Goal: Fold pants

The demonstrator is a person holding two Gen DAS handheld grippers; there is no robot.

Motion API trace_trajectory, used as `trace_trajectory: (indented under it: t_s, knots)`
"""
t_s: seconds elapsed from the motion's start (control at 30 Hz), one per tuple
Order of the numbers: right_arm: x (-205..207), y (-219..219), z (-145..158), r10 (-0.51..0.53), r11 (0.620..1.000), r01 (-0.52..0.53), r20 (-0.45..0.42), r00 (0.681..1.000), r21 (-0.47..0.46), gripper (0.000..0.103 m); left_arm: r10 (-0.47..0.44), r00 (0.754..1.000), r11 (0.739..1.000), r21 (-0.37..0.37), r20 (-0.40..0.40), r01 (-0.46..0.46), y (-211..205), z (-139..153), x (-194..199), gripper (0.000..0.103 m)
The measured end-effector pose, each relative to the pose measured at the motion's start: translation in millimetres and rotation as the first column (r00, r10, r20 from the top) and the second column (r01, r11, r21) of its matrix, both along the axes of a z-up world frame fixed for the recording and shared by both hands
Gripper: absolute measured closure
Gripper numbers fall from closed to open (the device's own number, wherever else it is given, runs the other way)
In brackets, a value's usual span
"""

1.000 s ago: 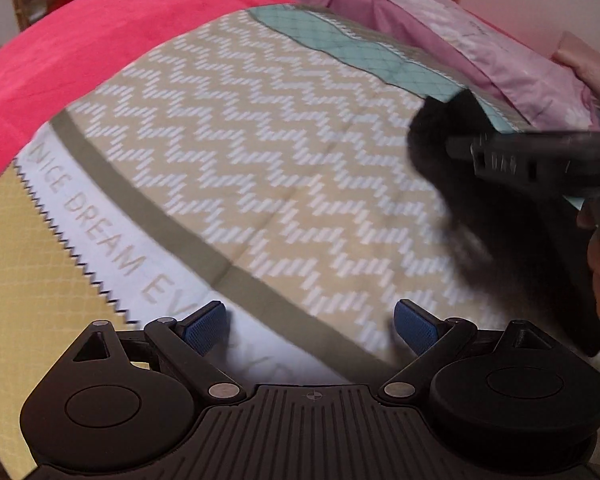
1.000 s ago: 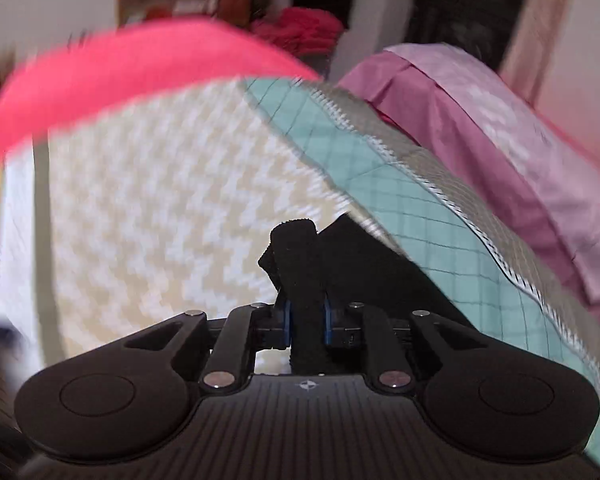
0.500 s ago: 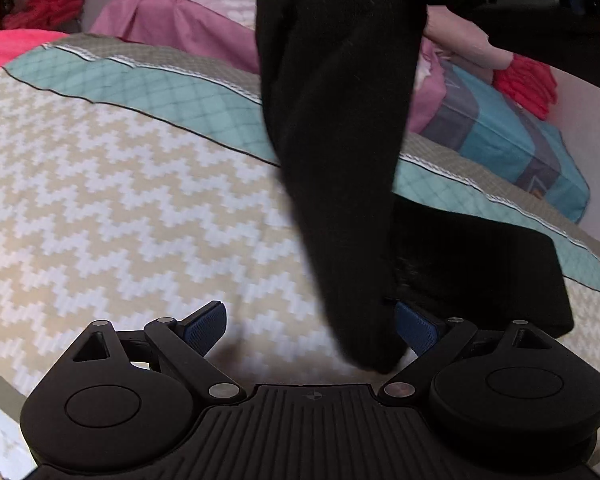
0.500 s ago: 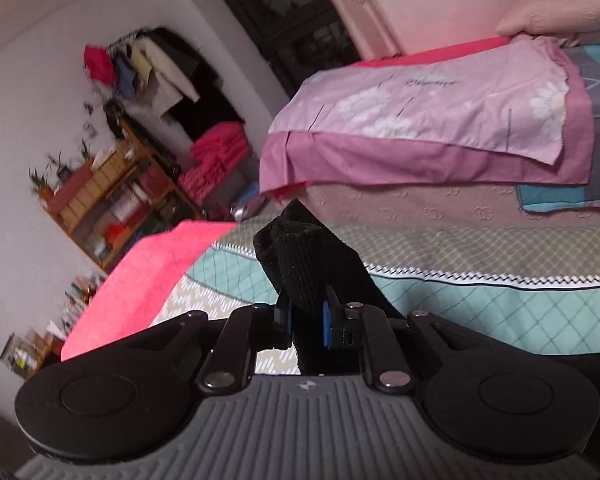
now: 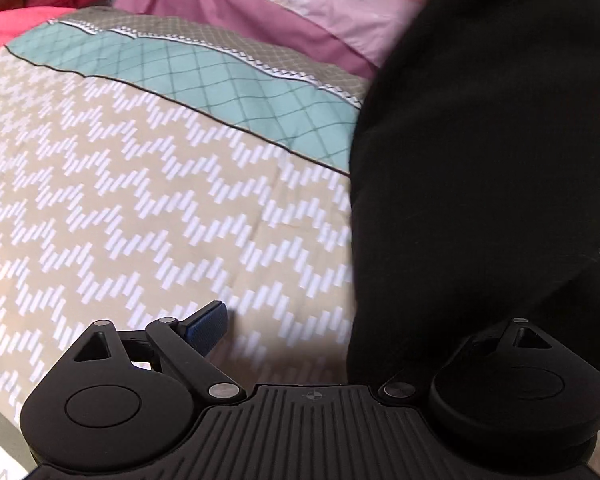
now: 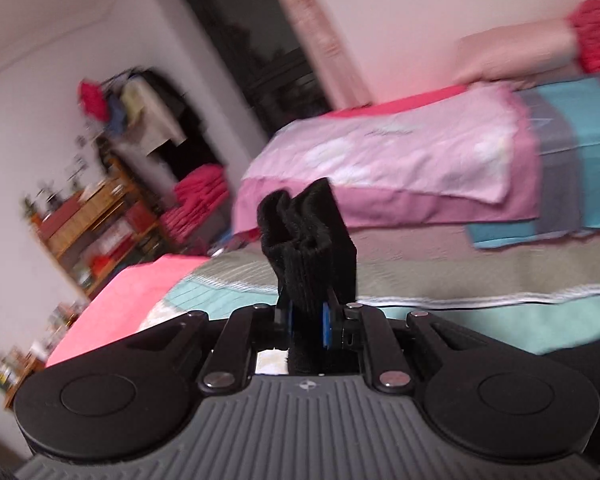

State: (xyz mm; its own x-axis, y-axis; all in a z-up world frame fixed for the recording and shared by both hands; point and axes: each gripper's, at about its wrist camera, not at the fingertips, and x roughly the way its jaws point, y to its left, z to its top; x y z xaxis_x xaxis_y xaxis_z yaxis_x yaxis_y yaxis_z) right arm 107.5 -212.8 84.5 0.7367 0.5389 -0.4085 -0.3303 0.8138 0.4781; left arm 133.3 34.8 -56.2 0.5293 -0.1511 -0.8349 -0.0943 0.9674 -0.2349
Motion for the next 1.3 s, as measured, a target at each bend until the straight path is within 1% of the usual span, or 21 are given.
trace_trajectory:
  t_s: [0.13, 0.2, 0.27, 0.3, 0.37, 0.4, 0.43, 0.5, 0.57, 0.67, 0.73, 0.8, 0.87, 0.9, 0.97, 1.03, 1.1, 1.13, 1.2, 1.23, 1.3]
  knots:
    - [-26.5, -86.5, -46.2, -0.212, 0.976, 0.216, -0.11, 0.971, 0.028, 0.087, -0.189, 0.981, 0.982, 0.001, 0.049, 0.189, -14.6, 8.1, -4.4, 0.0]
    - [-33.7, -116.8, -88.6, -0.336, 0.942, 0.33, -0.209, 0.918, -0.063, 0.085, -0.316, 0.947, 0.949, 0.007, 0.051, 0.316, -27.1, 11.1, -8.1, 0.0]
    - [-34.4, -132.7, -129.3, -0.352, 0.936, 0.335, -0.36, 0.864, -0.113, 0.081, -0.421, 0.906, 0.907, 0.042, 0.044, 0.419, -39.8, 13.8, -17.2, 0.0]
    - [-38.8, -135.6, -136.2, -0.346, 0.937, 0.334, -0.379, 0.858, -0.1, 0.075, -0.47, 0.882, 0.881, 0.07, 0.038, 0.467, -44.6, 15.5, -23.2, 0.0]
    - [-50.4, -137.4, -127.3, -0.38, 0.924, 0.375, -0.312, 0.871, -0.078, 0.061, -0.558, 0.828, 0.827, 0.106, 0.048, 0.551, -48.5, 21.3, -40.6, 0.0]
    - [-53.1, -138.2, -120.2, -0.397, 0.916, 0.395, -0.273, 0.876, -0.064, 0.041, -0.593, 0.804, 0.803, 0.107, 0.05, 0.586, -47.1, 24.4, -47.2, 0.0]
    - [-52.0, -140.1, -115.1, -0.406, 0.912, 0.407, -0.247, 0.88, -0.047, 0.035, -0.617, 0.786, 0.785, 0.103, 0.048, 0.61, -45.5, 27.2, -52.2, 0.0]
    - [-40.3, -138.7, -108.0, -0.418, 0.908, 0.413, -0.219, 0.882, -0.069, 0.034, -0.637, 0.769, 0.77, 0.096, 0.047, 0.631, -40.6, 34.5, -56.7, 0.0]
    - [-23.8, -134.5, -107.3, -0.41, 0.912, 0.396, -0.198, 0.89, -0.106, 0.034, -0.63, 0.774, 0.777, 0.085, 0.064, 0.624, -38.0, 42.8, -54.2, 0.0]
    - [-0.7, -119.8, -116.3, -0.402, 0.91, 0.374, -0.158, 0.902, -0.18, 0.036, -0.576, 0.812, 0.817, 0.065, 0.088, 0.573, -35.0, 52.4, -36.5, 0.0]
    - [12.4, -110.8, -121.7, -0.412, 0.897, 0.376, -0.131, 0.902, -0.233, 0.049, -0.515, 0.851, 0.857, 0.07, 0.098, 0.511, -36.4, 52.1, -18.5, 0.0]
    - [21.0, -100.2, -127.8, -0.388, 0.899, 0.348, -0.118, 0.914, -0.265, 0.088, -0.429, 0.899, 0.903, 0.072, 0.086, 0.424, -40.1, 44.8, 2.0, 0.0]
    - [23.4, -88.4, -132.2, -0.35, 0.894, 0.298, -0.105, 0.931, -0.334, 0.094, -0.367, 0.93, 0.93, 0.035, 0.029, 0.366, -46.6, 32.2, 23.9, 0.0]
    - [20.8, -87.0, -126.6, -0.344, 0.885, 0.299, -0.069, 0.937, -0.356, 0.095, -0.362, 0.932, 0.932, 0.004, 0.002, 0.362, -49.8, 25.8, 31.4, 0.0]
    - [14.9, -102.4, -111.4, -0.378, 0.889, 0.361, -0.004, 0.926, -0.28, 0.095, -0.369, 0.929, 0.929, -0.033, -0.03, 0.368, -55.2, 17.0, 38.0, 0.0]
    - [25.6, -111.1, -120.7, -0.399, 0.875, 0.368, -0.041, 0.916, -0.315, 0.095, -0.388, 0.921, 0.921, -0.043, -0.04, 0.386, -61.7, 12.2, 40.8, 0.0]
    - [34.7, -109.2, -134.4, -0.33, 0.884, 0.268, -0.104, 0.938, -0.383, 0.092, -0.406, 0.913, 0.914, -0.021, -0.046, 0.406, -68.5, 10.6, 44.7, 0.0]
    - [30.7, -111.6, -130.3, -0.326, 0.882, 0.274, -0.077, 0.942, -0.383, 0.083, -0.418, 0.907, 0.908, -0.018, -0.045, 0.418, -70.3, 11.2, 46.0, 0.0]
    - [20.2, -126.4, -121.8, -0.369, 0.89, 0.324, -0.089, 0.925, -0.321, 0.015, -0.443, 0.895, 0.896, -0.037, -0.05, 0.442, -69.8, 10.6, 52.0, 0.0]
    - [15.3, -136.7, -121.8, -0.367, 0.907, 0.329, -0.112, 0.924, -0.263, 0.008, -0.451, 0.891, 0.892, -0.056, -0.057, 0.448, -68.8, 8.3, 56.3, 0.0]
    - [11.6, -154.7, -131.1, -0.322, 0.941, 0.29, -0.2, 0.926, -0.171, 0.014, -0.451, 0.889, 0.89, -0.113, -0.078, 0.442, -66.4, 2.7, 65.9, 0.0]
